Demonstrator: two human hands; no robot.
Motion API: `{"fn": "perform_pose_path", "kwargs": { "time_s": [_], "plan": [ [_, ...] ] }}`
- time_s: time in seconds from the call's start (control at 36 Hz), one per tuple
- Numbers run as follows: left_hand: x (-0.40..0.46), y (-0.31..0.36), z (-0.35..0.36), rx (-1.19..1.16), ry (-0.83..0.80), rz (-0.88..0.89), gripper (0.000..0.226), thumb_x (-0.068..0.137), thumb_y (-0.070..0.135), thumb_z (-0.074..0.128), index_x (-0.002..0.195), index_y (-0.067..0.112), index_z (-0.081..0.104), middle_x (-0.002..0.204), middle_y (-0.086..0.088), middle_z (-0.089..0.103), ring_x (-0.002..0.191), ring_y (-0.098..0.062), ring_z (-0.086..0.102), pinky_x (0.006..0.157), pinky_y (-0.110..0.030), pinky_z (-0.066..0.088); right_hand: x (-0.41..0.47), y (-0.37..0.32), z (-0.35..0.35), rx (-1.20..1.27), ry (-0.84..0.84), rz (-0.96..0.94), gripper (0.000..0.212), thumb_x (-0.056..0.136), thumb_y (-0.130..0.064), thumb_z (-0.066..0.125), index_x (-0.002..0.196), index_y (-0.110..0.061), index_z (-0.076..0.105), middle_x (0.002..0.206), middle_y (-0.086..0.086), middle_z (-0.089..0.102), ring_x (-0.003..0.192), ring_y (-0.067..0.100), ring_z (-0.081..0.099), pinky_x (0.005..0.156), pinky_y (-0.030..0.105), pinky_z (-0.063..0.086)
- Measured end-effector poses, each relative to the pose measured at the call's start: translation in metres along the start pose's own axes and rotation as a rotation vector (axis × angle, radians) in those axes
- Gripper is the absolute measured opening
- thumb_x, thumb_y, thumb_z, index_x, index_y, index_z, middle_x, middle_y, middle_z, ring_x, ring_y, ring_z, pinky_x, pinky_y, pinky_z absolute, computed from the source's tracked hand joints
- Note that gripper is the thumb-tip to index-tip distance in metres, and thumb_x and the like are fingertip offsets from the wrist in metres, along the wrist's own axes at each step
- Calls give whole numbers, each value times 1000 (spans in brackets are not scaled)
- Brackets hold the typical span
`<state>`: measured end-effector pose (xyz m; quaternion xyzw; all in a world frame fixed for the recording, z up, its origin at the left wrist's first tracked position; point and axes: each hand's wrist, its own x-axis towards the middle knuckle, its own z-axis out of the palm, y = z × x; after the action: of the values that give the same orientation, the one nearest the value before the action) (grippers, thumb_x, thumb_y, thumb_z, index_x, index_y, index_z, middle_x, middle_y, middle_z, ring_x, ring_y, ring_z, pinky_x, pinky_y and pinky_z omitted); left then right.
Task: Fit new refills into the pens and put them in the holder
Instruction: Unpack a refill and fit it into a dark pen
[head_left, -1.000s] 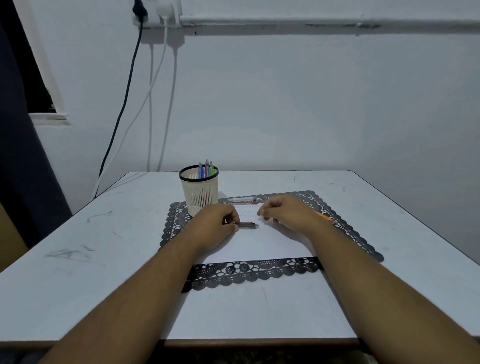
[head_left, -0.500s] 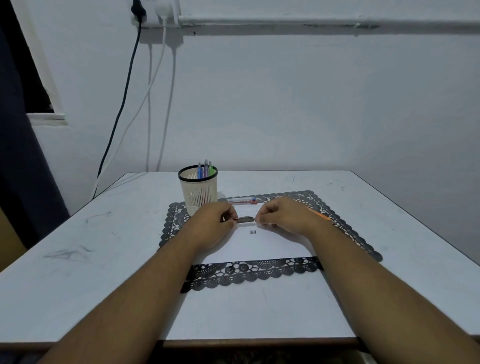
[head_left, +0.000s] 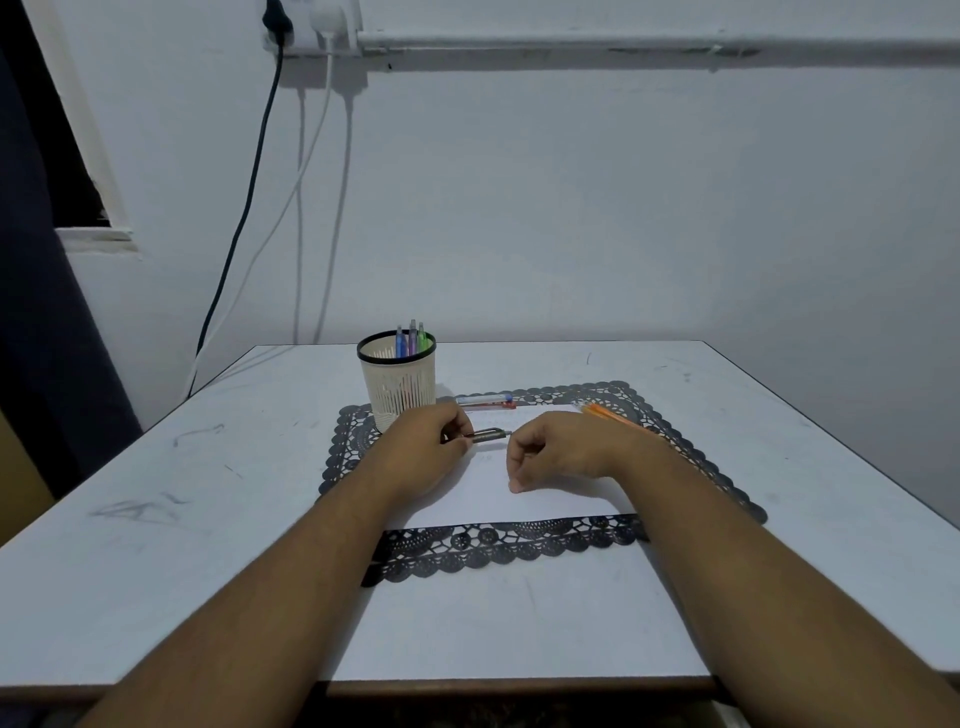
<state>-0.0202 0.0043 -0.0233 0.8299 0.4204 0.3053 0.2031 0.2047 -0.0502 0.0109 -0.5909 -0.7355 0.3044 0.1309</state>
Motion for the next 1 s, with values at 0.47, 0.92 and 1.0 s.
{"fn": "perform_pose_path", "kwargs": {
  "time_s": [0.47,0.92,1.0],
  "plan": [
    [-1,1,-2,-32,-51,-15,14,88,14,72,84,28,70,83,11,67,73,-1,57,65,-22,42,22,14,12,89,412,42,11,90,-25,78,81,-19,75,83,0,75,77,12,64,67,29,49],
    [-1,2,1,10,-88,29,15,87,12,75,81,26,71,80,9,68,72,-1,60,63,-17,45,9,15,9,425,310,30,8,94,0,70,92,6,75,83,7,72,76,7,67,70,16,52],
    [0,3,1,32,-90,35,14,87,13,75,82,26,71,81,11,67,72,0,59,62,-15,43,-1,11,4,405,225,12,9,90,9,70,97,13,73,75,4,72,67,-1,68,65,10,50]
  ]
}}
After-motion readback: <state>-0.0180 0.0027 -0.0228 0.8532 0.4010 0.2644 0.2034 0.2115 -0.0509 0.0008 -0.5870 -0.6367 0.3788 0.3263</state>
